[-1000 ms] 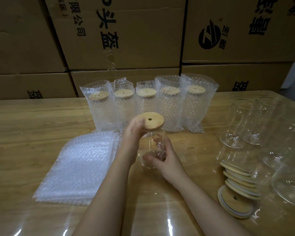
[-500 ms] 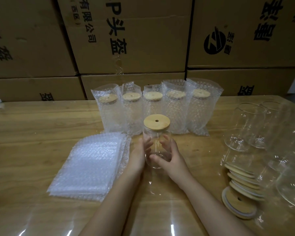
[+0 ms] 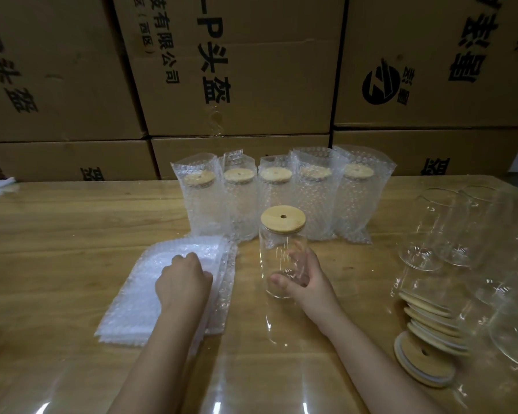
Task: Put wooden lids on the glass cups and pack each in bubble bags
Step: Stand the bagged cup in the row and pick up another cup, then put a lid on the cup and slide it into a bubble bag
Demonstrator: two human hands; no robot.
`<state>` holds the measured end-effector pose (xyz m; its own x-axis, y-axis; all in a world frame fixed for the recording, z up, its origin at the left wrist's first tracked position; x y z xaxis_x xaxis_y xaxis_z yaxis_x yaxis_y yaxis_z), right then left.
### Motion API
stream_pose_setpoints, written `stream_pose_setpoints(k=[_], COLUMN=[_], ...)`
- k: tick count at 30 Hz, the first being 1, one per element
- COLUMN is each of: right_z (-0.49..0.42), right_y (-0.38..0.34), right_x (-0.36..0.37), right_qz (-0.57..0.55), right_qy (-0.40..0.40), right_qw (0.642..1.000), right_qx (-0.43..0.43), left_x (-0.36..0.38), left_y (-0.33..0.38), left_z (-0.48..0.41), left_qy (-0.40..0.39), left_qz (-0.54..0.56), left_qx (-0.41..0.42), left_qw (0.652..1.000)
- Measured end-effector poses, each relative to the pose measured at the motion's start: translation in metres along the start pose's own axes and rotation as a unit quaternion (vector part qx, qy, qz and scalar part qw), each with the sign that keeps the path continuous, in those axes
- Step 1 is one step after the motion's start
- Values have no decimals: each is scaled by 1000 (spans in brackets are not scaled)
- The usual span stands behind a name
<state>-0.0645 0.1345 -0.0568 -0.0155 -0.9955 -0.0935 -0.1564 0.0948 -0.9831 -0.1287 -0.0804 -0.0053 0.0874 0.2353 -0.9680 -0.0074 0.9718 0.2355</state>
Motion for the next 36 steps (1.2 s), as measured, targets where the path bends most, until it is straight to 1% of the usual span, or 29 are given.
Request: stream_pose_setpoints(k=[5, 10, 12, 14, 16, 19, 22, 24, 26, 28, 29, 30, 31, 34, 35, 36], right_z=[1, 5, 8, 12, 14, 14, 10, 8, 6, 2, 0, -2, -2, 1, 2, 1], right_y=[1, -4, -11, -23, -36, -59, -83, -102, -115, -117, -115, -113, -114, -128, -131, -134], right_x=[0, 3, 3, 1, -5, -14, -16, -14, -3, 12, 18, 23, 26, 22, 19, 16], right_qz=[8, 27, -2, -29, -17, 29, 88, 177, 304, 439, 484, 506, 507, 453, 430, 393], right_qy=[3, 10, 21, 47, 79, 109, 93, 64, 9, -33, -35, -24, -1, 91, 98, 83], right_qw=[1000, 1000, 1000, 998, 996, 991, 989, 978, 945, 889, 866, 854, 853, 860, 867, 887], right_qx=[9, 9, -7, -20, -38, -72, -78, -96, -123, -124, -119, -116, -125, -216, -232, -228], left_x=[-13, -47, -67, -86, -102, -118, -128, -131, -132, -134, -135, -136, -137, -139, -139, -140], left_y=[3, 3, 11, 24, 38, 56, 66, 69, 72, 74, 75, 77, 78, 80, 80, 79], left_z=[8, 16, 23, 32, 44, 61, 73, 79, 84, 89, 91, 93, 95, 96, 95, 93], left_qy=[8, 82, 110, 121, 131, 175, 231, 259, 270, 276, 277, 275, 272, 271, 273, 282], left_qz=[-34, 13, 44, 70, 93, 99, 78, 56, 35, 25, 20, 13, 8, 4, 11, 21], left_qx=[4, 24, 59, 118, 183, 252, 298, 312, 315, 318, 318, 318, 317, 313, 310, 308], left_qw=[999, 996, 991, 983, 970, 946, 923, 912, 909, 907, 907, 907, 909, 910, 910, 908])
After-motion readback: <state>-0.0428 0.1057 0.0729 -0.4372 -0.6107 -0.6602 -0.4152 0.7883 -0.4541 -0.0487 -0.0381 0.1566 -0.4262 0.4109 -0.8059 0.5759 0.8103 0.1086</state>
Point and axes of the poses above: each hand's wrist, its own z-axis away from the middle knuckle, its own x-axis out of the palm, y = z × x, the point moved 5 cm from there along -z, towards the middle knuckle, and after that the axes turned 15 degrees about -y, right-handed, at the moved point
